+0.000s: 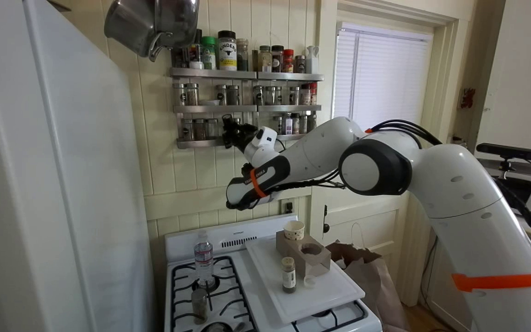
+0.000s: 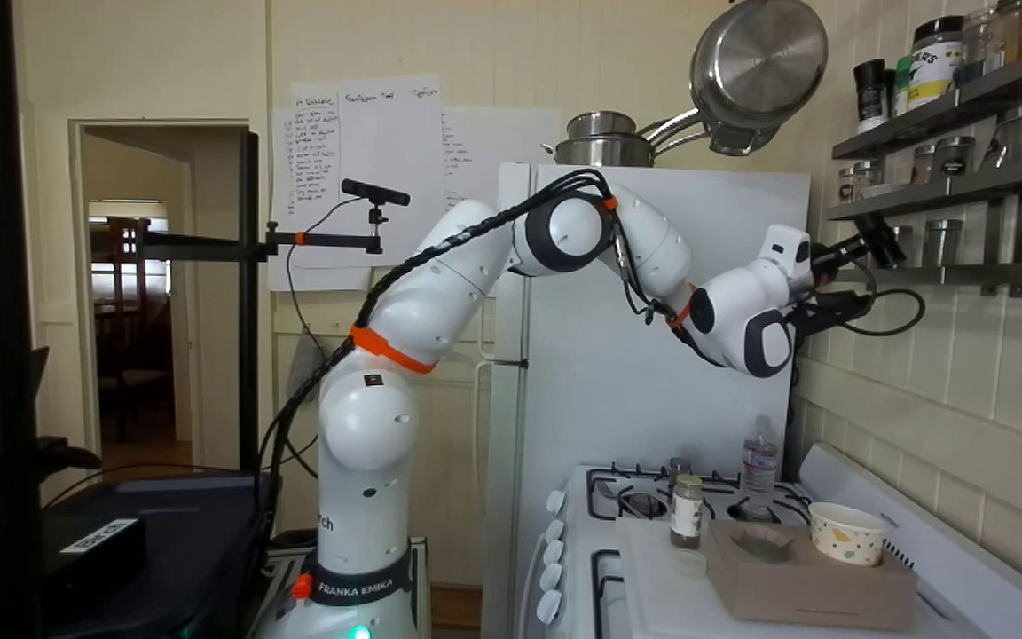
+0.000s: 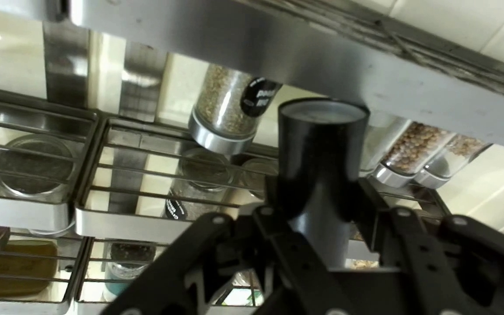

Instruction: Remove the black container from the bottom left rack and put it on the white tray

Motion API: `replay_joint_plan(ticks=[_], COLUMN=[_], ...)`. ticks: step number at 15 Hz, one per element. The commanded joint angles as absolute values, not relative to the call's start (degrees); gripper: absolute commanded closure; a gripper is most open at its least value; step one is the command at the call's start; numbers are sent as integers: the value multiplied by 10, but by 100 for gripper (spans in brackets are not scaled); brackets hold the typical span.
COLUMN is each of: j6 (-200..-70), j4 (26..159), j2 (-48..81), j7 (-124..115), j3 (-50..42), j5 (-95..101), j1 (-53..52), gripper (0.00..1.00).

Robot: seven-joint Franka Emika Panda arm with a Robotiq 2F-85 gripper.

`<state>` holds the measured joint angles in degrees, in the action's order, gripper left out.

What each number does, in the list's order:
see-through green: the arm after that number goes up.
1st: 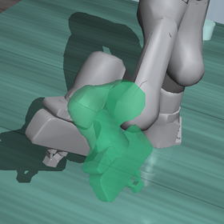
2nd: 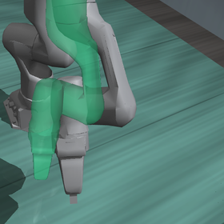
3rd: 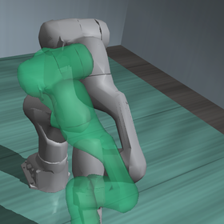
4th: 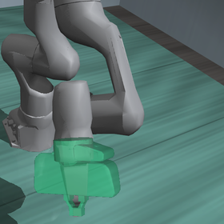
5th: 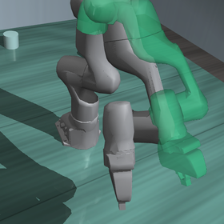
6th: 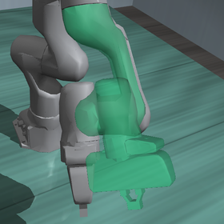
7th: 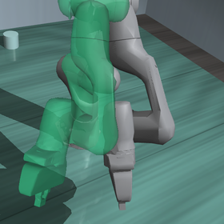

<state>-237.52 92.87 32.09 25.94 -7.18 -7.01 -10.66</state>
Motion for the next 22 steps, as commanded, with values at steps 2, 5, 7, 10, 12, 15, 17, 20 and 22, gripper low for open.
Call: replay_joint_plan(ticks=[2, 5, 7, 10, 12, 15, 17, 20, 22], j6=[-2428, -2456, -2429, -2440, -2440, -2440, -2440, -2436, -2435], j4=[980, 1001, 980, 998, 1004, 1036, 1071, 1124, 1168], j2=[298, 290, 288, 272, 262, 241, 224, 192, 160], j7=[305, 306, 314, 325, 335, 345, 335, 343, 335], j3=[-75, -73, -74, -73, -72, -68, -66, -59, -48], j5=[-68, -68, -72, -77, -83, -89, -84, -110, -141], j1=[-116, -116, -118, -122, -125, -132, -129, -137, -142], gripper=[81, 81, 81, 81, 81, 81, 81, 81, 81])
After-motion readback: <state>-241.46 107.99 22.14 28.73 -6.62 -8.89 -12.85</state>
